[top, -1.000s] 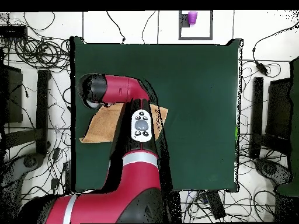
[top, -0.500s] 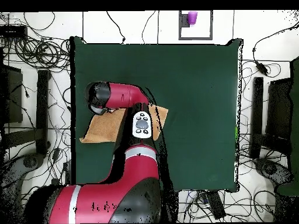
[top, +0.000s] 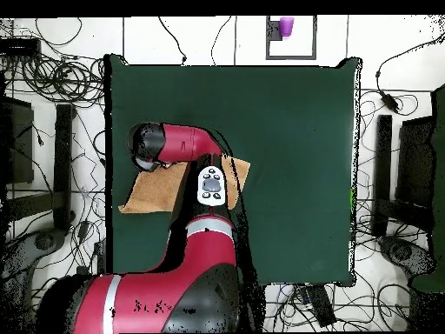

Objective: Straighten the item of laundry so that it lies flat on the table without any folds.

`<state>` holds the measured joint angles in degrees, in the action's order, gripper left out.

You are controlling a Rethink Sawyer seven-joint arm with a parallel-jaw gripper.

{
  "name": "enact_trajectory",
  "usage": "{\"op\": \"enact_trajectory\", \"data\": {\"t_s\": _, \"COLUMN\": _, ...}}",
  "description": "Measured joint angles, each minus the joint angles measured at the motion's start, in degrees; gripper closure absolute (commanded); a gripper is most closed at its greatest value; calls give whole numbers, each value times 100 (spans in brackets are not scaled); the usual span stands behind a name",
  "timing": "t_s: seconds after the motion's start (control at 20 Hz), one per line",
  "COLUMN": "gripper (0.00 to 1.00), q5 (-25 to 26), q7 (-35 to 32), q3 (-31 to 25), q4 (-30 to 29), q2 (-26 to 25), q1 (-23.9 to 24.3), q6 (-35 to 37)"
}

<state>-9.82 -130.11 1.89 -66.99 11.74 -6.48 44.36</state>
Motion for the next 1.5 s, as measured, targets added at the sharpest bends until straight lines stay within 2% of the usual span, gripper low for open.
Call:
{"op": "enact_trajectory", "data": {"t_s": 0.75, "gripper": 0, "q5": 0, "q7": 0, "q3": -9, "q4": -109, "q2": 52, "q1": 5, "q6": -142}}
{"op": "enact_trajectory", "data": {"t_s": 1.5, "gripper": 0, "q5": 5, "q7": 0, "q3": -31, "q4": -520, "q2": 396, "q1": 35, "q6": -388}}
